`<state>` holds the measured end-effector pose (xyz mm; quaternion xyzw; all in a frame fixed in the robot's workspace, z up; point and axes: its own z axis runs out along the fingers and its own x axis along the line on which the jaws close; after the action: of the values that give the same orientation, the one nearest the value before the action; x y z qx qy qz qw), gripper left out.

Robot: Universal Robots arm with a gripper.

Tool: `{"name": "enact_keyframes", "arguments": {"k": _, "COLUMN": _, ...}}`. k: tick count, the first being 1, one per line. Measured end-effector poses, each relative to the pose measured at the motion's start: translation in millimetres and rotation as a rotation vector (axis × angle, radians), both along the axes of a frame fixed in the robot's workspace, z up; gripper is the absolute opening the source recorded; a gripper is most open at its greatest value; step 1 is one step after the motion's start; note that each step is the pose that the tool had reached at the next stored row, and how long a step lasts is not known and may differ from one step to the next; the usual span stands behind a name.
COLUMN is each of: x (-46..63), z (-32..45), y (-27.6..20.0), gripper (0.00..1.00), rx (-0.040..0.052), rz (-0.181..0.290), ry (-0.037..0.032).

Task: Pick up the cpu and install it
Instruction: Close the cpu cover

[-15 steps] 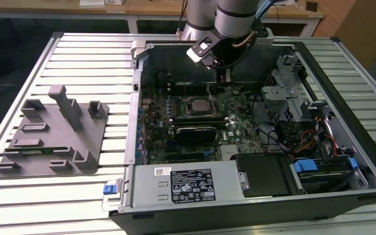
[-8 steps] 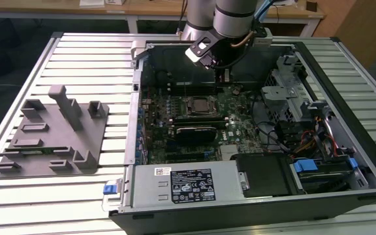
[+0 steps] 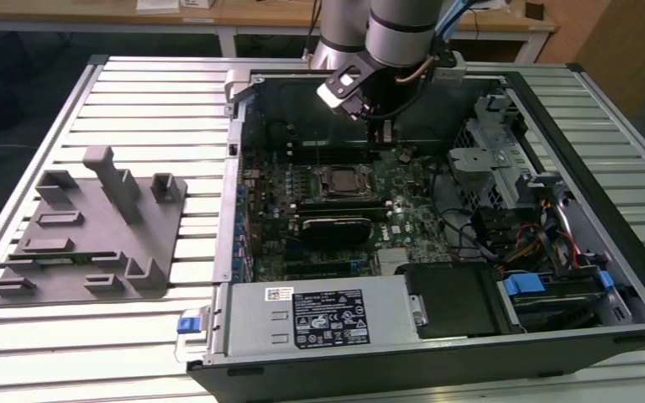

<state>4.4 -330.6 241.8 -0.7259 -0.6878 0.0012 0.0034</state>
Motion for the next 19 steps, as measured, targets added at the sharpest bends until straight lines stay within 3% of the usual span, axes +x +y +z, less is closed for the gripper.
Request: {"name": "enact_keyframes", "arguments": {"k": 19, "x": -10.5, "z": -8.2, "y": -2.2, "gripper": 0.11, "rx": -0.0006, "rz": 0.0, "ry": 0.0009}}
